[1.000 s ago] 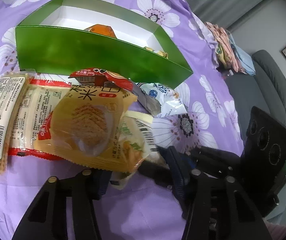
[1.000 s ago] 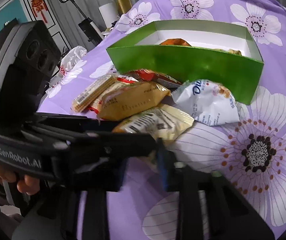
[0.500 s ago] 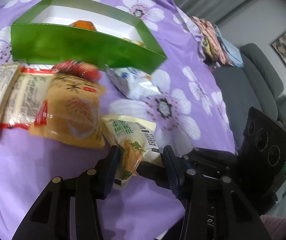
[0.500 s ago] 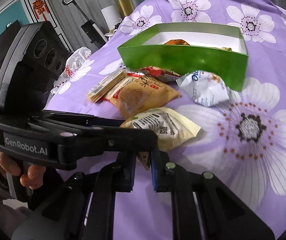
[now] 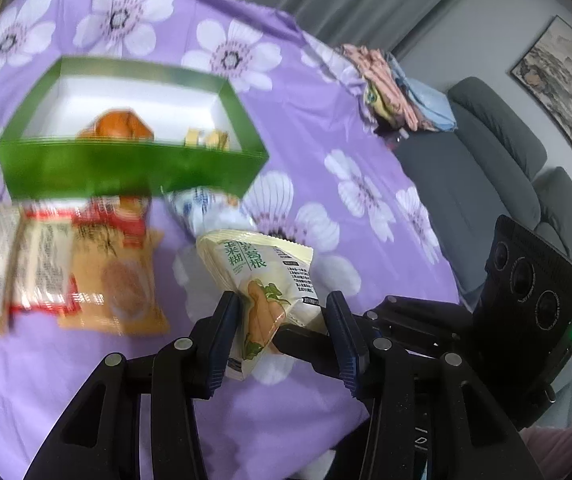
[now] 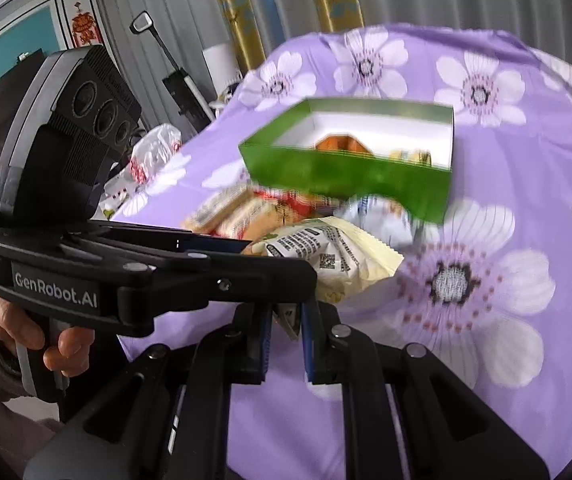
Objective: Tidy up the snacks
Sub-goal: 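Carry the yellow-green packet into the green box and release it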
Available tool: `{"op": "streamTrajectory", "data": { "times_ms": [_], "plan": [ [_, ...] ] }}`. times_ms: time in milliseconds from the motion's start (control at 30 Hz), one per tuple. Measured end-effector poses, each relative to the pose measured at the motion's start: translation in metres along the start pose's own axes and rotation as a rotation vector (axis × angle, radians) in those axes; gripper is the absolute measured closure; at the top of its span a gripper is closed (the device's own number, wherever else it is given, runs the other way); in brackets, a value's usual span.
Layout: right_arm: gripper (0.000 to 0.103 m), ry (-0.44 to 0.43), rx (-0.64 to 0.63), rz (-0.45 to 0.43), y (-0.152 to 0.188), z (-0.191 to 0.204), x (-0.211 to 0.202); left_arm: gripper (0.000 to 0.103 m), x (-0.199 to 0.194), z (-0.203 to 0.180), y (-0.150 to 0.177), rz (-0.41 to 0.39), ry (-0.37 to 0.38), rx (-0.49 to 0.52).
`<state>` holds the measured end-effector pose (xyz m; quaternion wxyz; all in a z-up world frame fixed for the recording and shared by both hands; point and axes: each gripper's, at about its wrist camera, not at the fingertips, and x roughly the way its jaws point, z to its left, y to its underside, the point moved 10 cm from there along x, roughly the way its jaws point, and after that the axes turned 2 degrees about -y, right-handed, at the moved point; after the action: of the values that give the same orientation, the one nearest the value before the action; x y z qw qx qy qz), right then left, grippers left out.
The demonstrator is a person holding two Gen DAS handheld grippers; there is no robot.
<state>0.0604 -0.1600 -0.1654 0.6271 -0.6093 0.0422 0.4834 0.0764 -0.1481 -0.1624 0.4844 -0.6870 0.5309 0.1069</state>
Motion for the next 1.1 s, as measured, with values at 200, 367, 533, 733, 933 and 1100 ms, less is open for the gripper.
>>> {"op": "streamTrajectory", "data": {
  "times_ms": [200, 367, 533, 733, 933, 1100],
  "plan": [
    [0.089, 0.005, -0.041, -0.055, -0.032, 0.0, 0.003, 0.057, -0.012, 0.005, -0.032, -0.058, -0.014, 0.021],
    [0.089, 0.015, -0.073, -0.091, -0.061, -0.003, 0.008, 0.057, -0.018, 0.011, -0.061, -0.099, -0.025, 0.037],
    [0.089, 0.024, -0.094, -0.116, -0.086, -0.012, 0.018, 0.057, -0.017, 0.021, -0.088, -0.121, -0.029, 0.028],
    [0.089, 0.022, -0.076, -0.124, -0.111, -0.03, 0.037, 0.057, -0.005, 0.035, -0.116, -0.13, -0.047, 0.027],
    [0.089, 0.01, -0.053, -0.109, -0.123, -0.049, 0.064, 0.057, 0.015, 0.058, -0.135, -0.113, -0.056, -0.001],
    [0.089, -0.004, -0.026, -0.067, -0.122, -0.061, 0.088, 0.057, 0.034, 0.079, -0.14, -0.087, -0.06, -0.045]
  ]
}}
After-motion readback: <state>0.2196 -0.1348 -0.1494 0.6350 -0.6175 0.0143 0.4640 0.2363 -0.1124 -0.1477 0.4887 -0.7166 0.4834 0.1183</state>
